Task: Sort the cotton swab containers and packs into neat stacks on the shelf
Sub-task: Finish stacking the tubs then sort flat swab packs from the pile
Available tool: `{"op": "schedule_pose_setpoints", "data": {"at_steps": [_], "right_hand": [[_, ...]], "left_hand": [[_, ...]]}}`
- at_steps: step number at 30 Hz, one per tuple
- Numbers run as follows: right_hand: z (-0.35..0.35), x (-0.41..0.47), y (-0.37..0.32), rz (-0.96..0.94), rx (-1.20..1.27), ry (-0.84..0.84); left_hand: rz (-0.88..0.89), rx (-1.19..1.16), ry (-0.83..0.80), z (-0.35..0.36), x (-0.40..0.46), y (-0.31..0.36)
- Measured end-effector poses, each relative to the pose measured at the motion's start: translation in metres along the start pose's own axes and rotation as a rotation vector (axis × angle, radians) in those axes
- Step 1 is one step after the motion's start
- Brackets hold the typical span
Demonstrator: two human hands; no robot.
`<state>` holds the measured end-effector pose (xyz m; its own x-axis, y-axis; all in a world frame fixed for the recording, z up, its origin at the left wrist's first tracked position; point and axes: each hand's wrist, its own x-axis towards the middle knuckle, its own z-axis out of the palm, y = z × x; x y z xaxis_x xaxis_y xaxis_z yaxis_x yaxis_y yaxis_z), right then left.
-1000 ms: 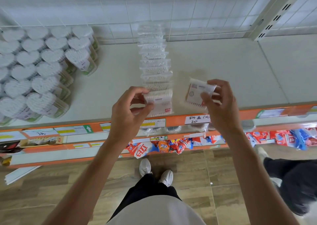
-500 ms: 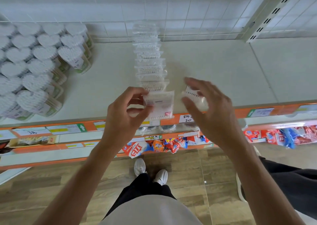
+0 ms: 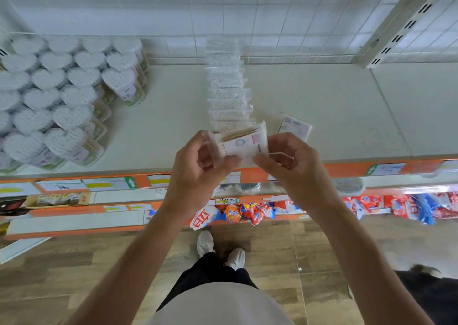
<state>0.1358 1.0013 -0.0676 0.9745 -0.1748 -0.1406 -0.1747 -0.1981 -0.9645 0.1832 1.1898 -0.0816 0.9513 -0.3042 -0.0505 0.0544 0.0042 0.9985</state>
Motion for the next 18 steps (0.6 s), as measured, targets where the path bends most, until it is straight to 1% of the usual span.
{"op": "schedule_pose_setpoints", "data": {"at_steps": [1, 3, 4, 5, 7, 9, 11, 14, 16, 18], "right_hand": [[0.002, -0.001, 0.004, -0.005, -0.095, -0.007], [0.002, -0.002, 0.01, -0.108, -0.417, 0.023], [0.002, -0.003, 0.009, -0.186, -0.521, 0.047], [0.002, -0.003, 0.007, -0.253, -0.549, 0.063], [0.004, -0.002, -0.001, -0.358, -0.543, 0.078], [0.009, 0.001, -0.003, -0.412, -0.529, 0.048], [0.015, 0.003, 0.0, -0.435, -0.513, 0.018], [0.017, 0.008, 0.007, -0.448, -0.481, 0.054], [0.016, 0.013, 0.009, -0.412, -0.44, 0.078], [0.014, 0.02, 0.011, -0.36, -0.387, 0.096]], "left_hand": [[0.028, 0.04, 0.018, -0.001, 0.0, 0.0], [0.125, 0.211, 0.015, -0.006, 0.002, 0.0], [0.189, 0.328, 0.003, -0.009, 0.003, -0.001], [0.248, 0.448, -0.004, -0.012, 0.004, -0.003], [0.33, 0.629, -0.01, -0.015, 0.006, -0.006], [0.369, 0.699, -0.019, -0.015, 0.008, -0.008], [0.375, 0.706, -0.024, -0.015, 0.009, -0.007], [0.33, 0.636, -0.026, -0.016, 0.008, -0.004], [0.294, 0.599, -0.013, -0.021, 0.01, -0.002], [0.272, 0.615, 0.006, -0.028, 0.014, 0.002]]}}
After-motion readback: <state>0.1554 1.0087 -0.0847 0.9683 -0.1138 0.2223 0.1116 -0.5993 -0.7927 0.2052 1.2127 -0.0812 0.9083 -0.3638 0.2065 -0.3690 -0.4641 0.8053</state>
